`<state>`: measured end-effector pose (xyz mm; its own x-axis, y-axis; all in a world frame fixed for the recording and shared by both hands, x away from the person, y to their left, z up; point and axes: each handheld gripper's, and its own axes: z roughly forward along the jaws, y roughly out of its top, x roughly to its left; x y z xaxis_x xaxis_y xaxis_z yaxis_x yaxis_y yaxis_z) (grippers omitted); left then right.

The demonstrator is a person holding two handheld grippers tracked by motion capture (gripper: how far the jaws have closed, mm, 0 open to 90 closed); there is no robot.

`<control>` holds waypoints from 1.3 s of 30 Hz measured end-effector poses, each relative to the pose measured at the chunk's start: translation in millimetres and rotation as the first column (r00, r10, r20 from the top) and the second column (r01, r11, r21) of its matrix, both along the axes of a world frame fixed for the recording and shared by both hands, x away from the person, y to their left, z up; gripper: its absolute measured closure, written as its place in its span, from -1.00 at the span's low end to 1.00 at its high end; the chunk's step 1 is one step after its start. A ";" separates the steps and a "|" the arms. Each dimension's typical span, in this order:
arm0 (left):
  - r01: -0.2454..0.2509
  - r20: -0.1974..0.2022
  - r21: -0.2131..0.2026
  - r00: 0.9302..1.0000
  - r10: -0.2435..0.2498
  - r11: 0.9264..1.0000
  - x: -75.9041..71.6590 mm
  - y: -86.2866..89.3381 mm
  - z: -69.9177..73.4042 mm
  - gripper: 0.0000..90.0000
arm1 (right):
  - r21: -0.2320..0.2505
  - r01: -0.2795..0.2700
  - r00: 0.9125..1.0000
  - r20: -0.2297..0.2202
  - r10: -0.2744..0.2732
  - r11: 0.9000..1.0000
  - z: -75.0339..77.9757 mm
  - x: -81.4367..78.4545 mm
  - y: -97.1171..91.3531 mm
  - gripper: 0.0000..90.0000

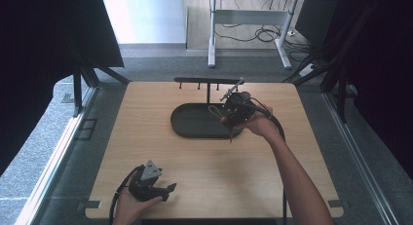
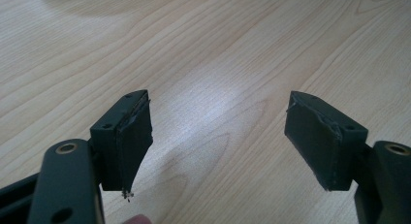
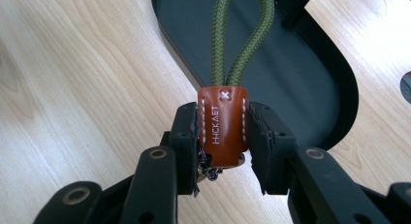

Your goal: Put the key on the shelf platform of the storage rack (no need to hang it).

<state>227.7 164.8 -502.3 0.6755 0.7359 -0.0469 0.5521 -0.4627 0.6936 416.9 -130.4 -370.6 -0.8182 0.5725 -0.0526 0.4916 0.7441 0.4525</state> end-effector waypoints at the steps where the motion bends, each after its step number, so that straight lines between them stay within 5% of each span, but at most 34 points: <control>1: -0.002 0.001 0.000 1.000 0.002 1.000 0.1 0.4 0.0 -0.43 | -0.002 0.002 1.000 -0.003 -0.002 1.000 -0.2 1.7 1.7 0.47; 39: -0.011 0.003 -0.009 1.000 0.011 1.000 0.3 5.8 1.5 -0.43 | -0.013 0.037 0.999 -0.022 -0.037 0.999 -13.1 40.3 17.5 0.47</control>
<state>228.1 170.5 -500.8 0.6675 0.7428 -0.0515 0.5550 -0.4503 0.6994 457.2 -112.9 -383.7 -0.7974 0.6020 -0.0424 0.5288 0.7308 0.4316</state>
